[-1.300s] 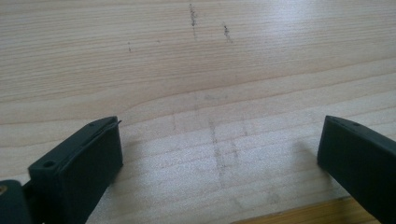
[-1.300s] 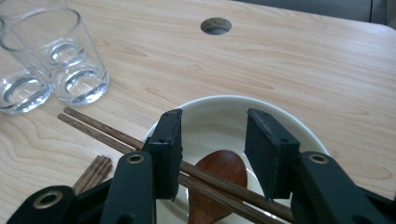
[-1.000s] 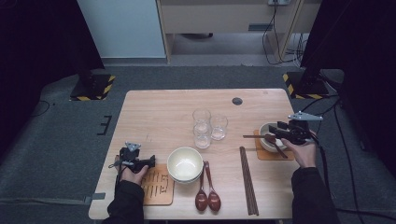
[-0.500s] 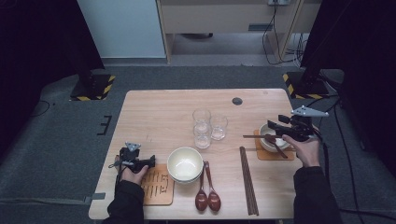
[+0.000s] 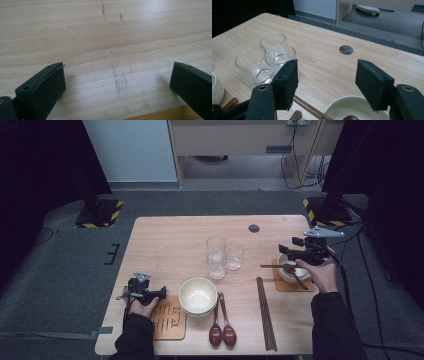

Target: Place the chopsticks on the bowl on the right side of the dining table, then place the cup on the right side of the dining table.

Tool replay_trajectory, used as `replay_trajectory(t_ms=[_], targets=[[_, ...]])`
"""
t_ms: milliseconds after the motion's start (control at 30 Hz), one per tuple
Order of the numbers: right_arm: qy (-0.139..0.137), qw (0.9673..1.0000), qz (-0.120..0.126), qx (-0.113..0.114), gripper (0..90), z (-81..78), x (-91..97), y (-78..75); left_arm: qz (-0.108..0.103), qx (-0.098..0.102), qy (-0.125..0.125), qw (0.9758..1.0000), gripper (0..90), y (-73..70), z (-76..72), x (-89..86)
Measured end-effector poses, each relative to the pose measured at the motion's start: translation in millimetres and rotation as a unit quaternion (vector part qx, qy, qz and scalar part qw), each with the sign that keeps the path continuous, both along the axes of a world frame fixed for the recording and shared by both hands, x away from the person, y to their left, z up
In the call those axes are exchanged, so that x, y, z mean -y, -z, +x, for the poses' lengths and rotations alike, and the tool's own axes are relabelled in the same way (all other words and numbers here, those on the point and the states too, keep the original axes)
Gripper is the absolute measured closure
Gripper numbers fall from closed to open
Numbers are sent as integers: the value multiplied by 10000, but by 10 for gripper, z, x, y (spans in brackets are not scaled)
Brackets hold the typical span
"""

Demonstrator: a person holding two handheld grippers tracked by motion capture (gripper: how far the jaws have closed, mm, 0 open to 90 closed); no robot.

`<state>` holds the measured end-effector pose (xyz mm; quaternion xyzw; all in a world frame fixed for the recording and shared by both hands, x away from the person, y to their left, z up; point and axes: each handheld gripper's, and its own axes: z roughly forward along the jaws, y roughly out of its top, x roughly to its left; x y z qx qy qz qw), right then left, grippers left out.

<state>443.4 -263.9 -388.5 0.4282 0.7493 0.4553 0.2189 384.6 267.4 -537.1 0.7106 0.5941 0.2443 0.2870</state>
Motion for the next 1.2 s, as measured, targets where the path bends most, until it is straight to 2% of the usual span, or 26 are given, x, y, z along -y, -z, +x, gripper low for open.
replay_trajectory(t_ms=[133,433,700,1200], targets=[[-46,9999,-87,-69,330,41,-111,-46,-1,-1,2,10000,0,0,0,0],[-81,9997,-233,-77,317,141,-353,-152,1,-1,1,10000,0,0,0,0],[-121,9994,-312,34,315,210,-532,-242,1,-1,1,10000,0,0,0,0],[-162,9993,-349,38,316,397,-814,-260,1,-1,0,10000,0,0,0,0]])
